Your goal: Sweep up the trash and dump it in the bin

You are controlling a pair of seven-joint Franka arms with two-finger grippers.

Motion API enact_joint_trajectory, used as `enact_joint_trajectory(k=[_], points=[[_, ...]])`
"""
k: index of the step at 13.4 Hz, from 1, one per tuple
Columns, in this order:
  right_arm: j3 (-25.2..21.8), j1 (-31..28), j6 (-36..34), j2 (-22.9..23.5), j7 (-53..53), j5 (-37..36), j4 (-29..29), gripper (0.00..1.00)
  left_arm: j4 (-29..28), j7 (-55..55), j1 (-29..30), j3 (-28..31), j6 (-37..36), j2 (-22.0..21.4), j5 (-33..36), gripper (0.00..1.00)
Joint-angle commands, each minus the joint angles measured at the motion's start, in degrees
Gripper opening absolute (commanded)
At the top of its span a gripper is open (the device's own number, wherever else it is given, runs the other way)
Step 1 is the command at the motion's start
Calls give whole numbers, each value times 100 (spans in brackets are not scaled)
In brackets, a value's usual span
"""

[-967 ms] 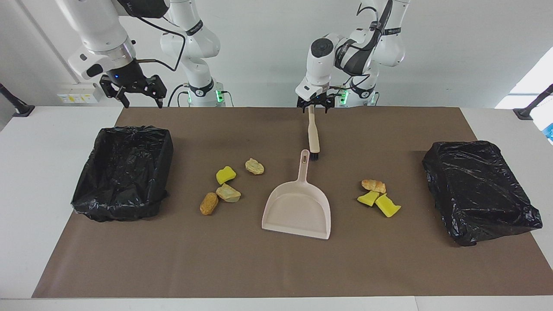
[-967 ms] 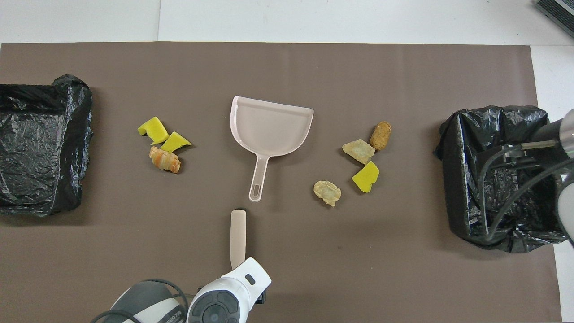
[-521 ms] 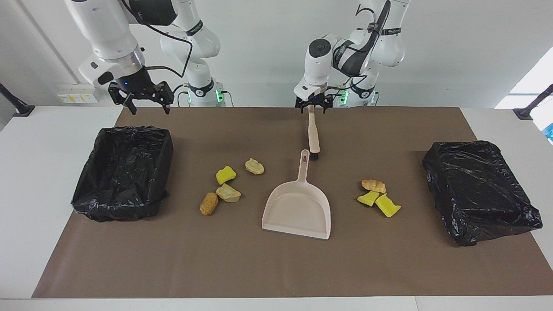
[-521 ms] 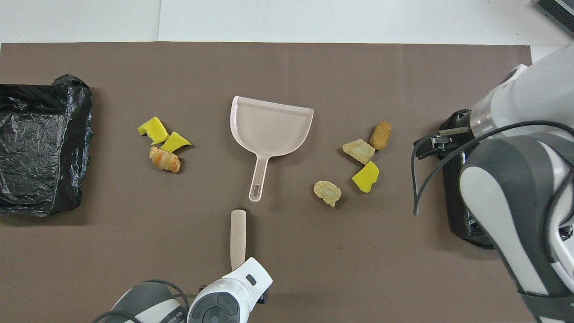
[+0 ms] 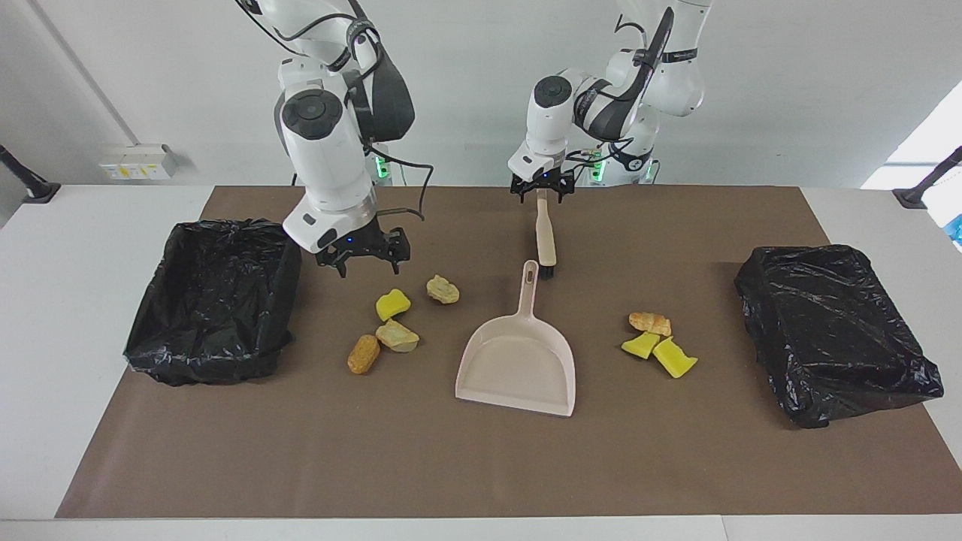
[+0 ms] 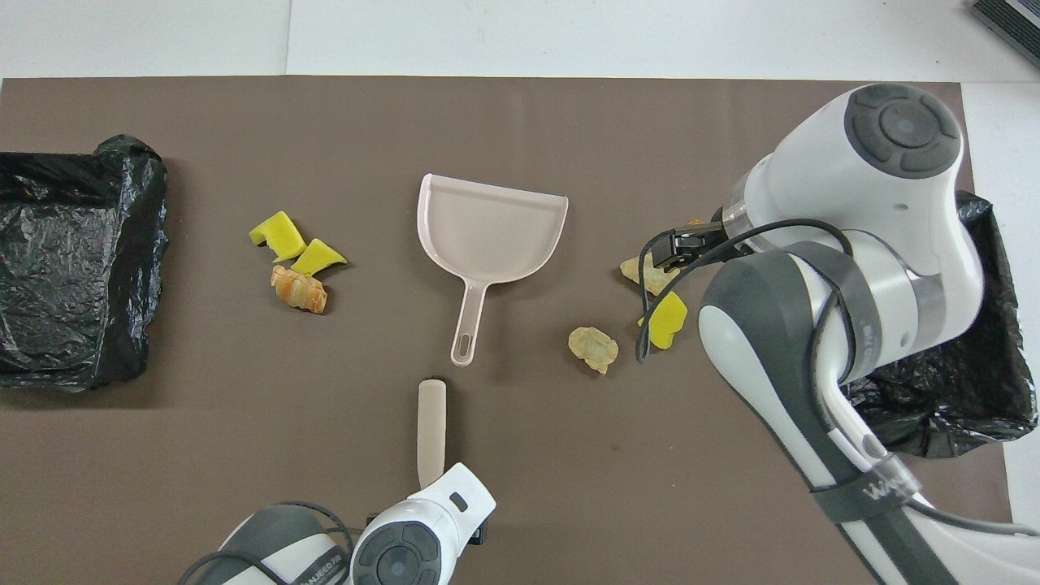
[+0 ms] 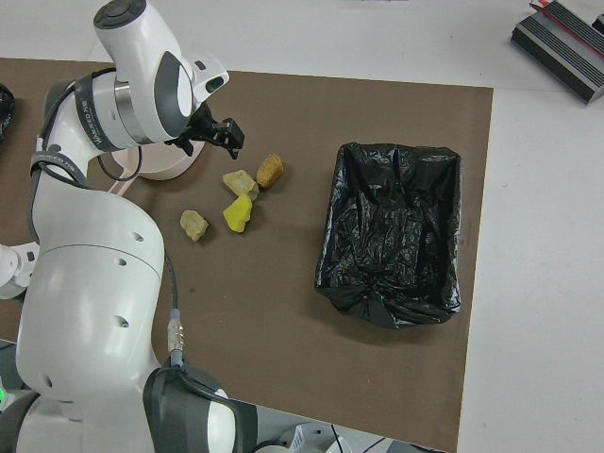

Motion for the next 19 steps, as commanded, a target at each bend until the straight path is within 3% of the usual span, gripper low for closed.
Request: enact_joint_trajectory(k=[1,4,6,12,13,16,18,19], points=[[9,86,157,63,238,-5,44,100,-78,-17,-109,116,112,-41,-52,100],[9,78,113,63,238,-5,26,100,10,19,-4,134,41,64,-52,100],[9,78,122,55,229,-13,26,100,19,45,40,134,24,73,-43,90],[9,69,148,55,220,-5,17,100,352,273,295,143,-212,205,-17,84],[9,69,148,55,220,-5,17,100,353,300,295,143,-309,196,-17,77],[9,69,148,55,229,22,9,100,344,318,313,143,-336,196,-17,44],[9,69,148,46,229,31,0,100,344,318,313,143,-433,179,-17,31],[9,69,148,46,229,31,0,100,353,387,313,143,-520,179,-17,14]])
